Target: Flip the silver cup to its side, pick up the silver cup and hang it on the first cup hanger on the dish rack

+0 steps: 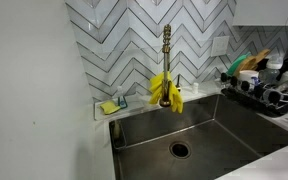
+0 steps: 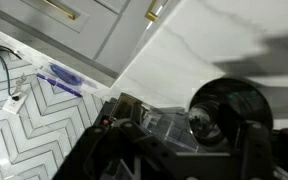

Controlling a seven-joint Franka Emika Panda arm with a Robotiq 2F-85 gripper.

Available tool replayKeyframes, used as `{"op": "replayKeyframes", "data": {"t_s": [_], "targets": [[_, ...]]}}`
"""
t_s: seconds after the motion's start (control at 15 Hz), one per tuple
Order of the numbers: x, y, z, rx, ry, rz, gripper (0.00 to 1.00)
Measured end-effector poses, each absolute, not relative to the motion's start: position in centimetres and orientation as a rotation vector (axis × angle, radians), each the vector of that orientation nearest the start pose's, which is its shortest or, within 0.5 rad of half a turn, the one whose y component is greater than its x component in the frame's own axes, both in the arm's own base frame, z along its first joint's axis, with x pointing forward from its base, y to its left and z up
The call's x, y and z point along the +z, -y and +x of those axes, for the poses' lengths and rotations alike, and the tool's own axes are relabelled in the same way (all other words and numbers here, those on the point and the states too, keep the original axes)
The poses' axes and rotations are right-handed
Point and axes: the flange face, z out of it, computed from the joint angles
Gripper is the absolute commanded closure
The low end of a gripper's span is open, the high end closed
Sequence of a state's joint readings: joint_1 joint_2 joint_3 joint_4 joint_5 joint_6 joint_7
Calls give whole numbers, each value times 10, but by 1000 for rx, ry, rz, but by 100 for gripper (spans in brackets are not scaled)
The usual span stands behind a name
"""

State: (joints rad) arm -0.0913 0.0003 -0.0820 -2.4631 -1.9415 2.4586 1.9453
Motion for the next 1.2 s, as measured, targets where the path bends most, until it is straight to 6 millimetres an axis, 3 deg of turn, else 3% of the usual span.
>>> {"op": "replayKeyframes", "data": {"t_s": [0.2,0.6,1.2], "targets": [[293,81,467,1051,470,2187,19],[292,81,467,1050,474,2188,0],[301,84,471,1059,491,2178,0]]}}
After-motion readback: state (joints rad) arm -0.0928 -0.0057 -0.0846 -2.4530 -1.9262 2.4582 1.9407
